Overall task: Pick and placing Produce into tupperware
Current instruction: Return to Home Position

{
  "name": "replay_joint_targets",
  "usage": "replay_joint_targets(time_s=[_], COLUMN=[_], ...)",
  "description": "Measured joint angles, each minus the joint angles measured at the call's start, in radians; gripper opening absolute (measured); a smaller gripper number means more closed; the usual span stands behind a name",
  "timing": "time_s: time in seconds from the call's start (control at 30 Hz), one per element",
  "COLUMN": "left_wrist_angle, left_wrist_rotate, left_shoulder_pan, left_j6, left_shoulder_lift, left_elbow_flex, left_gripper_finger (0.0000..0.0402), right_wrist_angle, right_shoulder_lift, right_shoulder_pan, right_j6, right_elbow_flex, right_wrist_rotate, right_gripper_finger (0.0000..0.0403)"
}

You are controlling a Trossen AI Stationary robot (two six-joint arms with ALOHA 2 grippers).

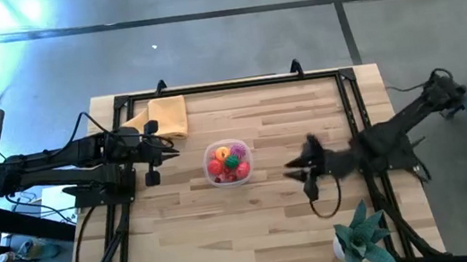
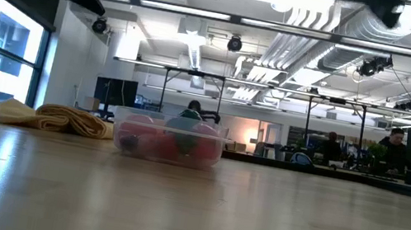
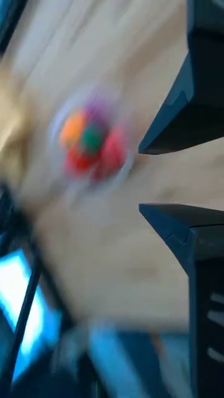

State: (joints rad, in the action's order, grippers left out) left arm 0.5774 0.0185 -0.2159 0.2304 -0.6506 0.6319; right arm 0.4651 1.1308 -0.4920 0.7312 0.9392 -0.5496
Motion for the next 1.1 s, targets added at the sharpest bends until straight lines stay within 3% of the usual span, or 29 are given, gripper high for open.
replay_joint_targets(time_s=[0.1,0.17,0.23,0.47,0.57,0.73,0.93,1.1], left_wrist_angle=[0.0,0.0,0.0,0.0,0.0,0.0,0.0,0.0], left_wrist_rotate=[0.0,0.0,0.0,0.0,0.0,0.0,0.0,0.0], left_shoulder_pan=[0.0,0.0,0.0,0.0,0.0,0.0,0.0,0.0], left_j6=[0.0,0.0,0.0,0.0,0.0,0.0,0.0,0.0], left_shoulder_lift=[0.0,0.0,0.0,0.0,0.0,0.0,0.0,0.0], left_elbow_flex=[0.0,0.0,0.0,0.0,0.0,0.0,0.0,0.0], left_gripper_finger=[0.0024,0.0024,0.0024,0.0024,0.0024,0.0024,0.0024,0.0024], right_wrist_angle=[-0.47,-0.62,-0.606,-0.313,-0.205,-0.127,-0.125,-0.213], right_shoulder_lift=[-0.039,-0.069,-0.118,-0.297,-0.377,-0.535,-0.744,-0.89], right_shoulder_pan=[0.141,0.251,0.376,0.716,0.756,0.735,0.673,0.653], right_j6=[-0.341,-0.497,-0.582,-0.674,-0.697,-0.682,-0.62,-0.581], right_elbow_flex=[-0.151,-0.186,-0.179,-0.048,-0.002,-0.008,-0.179,-0.348], right_wrist_rotate=[0.306,0.496,0.591,0.686,0.689,0.599,0.461,0.422], right_gripper_finger=[0.0129,0.0129,0.0129,0.0129,0.0129,0.0128,0.0125,0.0103])
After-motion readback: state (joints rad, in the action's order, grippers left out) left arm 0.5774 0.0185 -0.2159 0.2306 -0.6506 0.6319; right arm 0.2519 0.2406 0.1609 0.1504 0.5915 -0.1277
